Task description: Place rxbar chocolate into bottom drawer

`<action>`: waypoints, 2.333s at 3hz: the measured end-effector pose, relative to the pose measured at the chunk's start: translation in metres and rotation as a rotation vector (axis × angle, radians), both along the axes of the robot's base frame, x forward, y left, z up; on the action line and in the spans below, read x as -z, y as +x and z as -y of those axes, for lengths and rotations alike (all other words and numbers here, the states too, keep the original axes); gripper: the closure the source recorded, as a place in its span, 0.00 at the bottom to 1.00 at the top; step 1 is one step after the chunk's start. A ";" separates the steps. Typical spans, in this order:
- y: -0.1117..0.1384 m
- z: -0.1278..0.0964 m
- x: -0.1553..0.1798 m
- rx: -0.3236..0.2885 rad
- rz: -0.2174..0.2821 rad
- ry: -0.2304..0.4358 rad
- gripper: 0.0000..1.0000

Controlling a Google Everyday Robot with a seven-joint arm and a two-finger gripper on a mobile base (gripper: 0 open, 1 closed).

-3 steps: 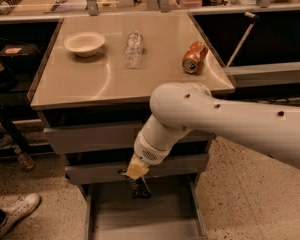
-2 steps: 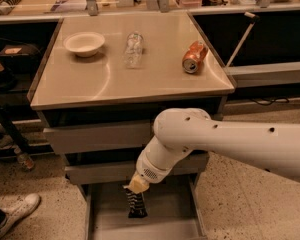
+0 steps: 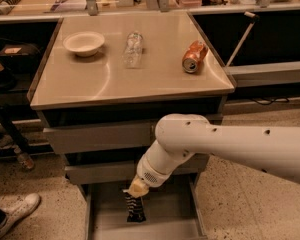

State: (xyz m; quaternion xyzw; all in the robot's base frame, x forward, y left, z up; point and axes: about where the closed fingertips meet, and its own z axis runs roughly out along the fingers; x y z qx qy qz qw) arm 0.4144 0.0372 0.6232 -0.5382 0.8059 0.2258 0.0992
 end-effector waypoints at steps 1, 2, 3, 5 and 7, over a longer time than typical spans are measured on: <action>-0.018 -0.004 0.057 0.085 -0.103 0.039 1.00; -0.016 -0.015 0.116 0.225 -0.155 0.078 1.00; -0.016 -0.015 0.116 0.225 -0.155 0.078 1.00; 0.012 -0.031 0.166 0.470 -0.153 0.321 1.00; 0.030 -0.036 0.204 0.611 -0.178 0.426 1.00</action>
Offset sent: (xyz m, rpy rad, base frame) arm -0.0185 0.0208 -0.1816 0.0950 0.2407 -0.3802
